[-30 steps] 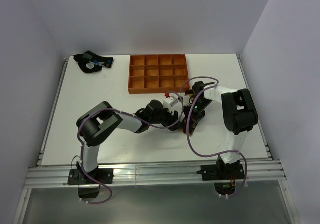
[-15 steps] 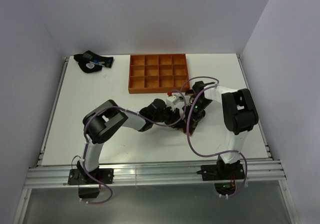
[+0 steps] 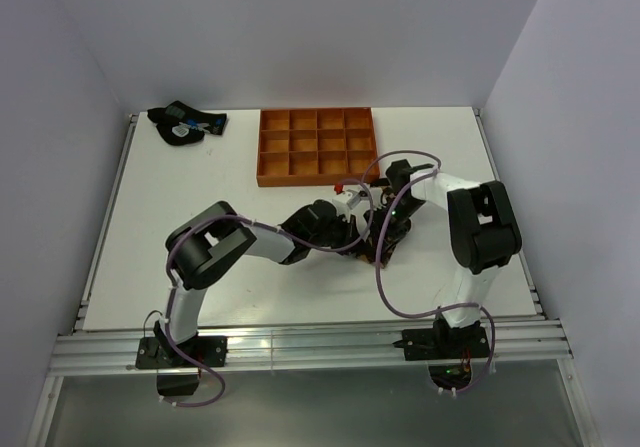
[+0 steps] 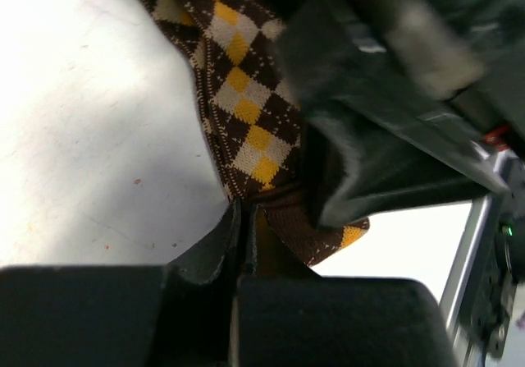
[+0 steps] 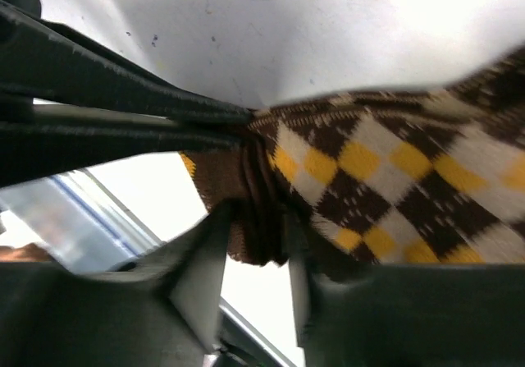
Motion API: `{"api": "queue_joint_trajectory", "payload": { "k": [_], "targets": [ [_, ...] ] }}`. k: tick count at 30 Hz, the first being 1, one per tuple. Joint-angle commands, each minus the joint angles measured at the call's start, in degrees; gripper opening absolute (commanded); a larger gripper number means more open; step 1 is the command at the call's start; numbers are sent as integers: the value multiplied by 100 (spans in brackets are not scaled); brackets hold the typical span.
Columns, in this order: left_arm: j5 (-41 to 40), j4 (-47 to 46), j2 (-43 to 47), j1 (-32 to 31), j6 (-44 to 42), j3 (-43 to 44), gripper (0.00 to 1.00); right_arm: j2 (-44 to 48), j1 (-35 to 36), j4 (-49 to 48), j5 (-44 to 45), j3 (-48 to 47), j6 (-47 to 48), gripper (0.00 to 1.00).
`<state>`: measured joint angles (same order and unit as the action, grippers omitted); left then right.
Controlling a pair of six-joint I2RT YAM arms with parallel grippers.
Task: Roll the socks
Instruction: Roll the sock at the center of the board.
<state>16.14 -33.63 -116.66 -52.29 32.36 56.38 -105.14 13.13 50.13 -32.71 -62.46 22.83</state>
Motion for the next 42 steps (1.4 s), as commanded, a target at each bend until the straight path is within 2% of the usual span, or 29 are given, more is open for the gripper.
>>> {"api": "queue_joint_trajectory", "payload": {
  "k": [1,3,5,9,15,18,24,29,32,39,42],
  "targets": [
    [-1103,1268,143,-71,253,49,0,441,-38,-469,669,32,222,44],
    [-1472,1402,284,-71,340,-22,0,678,-38,-504,722,49,292,52],
    [-1587,1622,416,-62,376,-109,0,811,-38,-513,731,76,345,55],
    [-1991,1930,679,-62,525,-294,0,1223,-38,-662,783,181,424,55],
    [-2685,3001,1136,-62,771,-277,0,1733,-29,-873,486,392,714,54],
    [-2748,3345,1277,-62,939,-276,0,1760,-3,-917,371,375,837,53],
    [-1914,3345,1409,-237,886,-295,0,2032,383,-820,239,514,1267,52],
    [-947,3240,1234,-352,930,-181,0,3049,1164,-1504,765,1437,1487,52],
    [-780,3493,1076,-352,956,-75,0,3455,1394,-1673,749,1736,1671,52],
    [-665,3714,926,-334,1158,127,0,3922,1456,-2015,327,2150,1778,51],
    [-621,3609,882,-343,1238,75,0,4063,1177,-2279,-14,2115,1567,51]
  ]
}}
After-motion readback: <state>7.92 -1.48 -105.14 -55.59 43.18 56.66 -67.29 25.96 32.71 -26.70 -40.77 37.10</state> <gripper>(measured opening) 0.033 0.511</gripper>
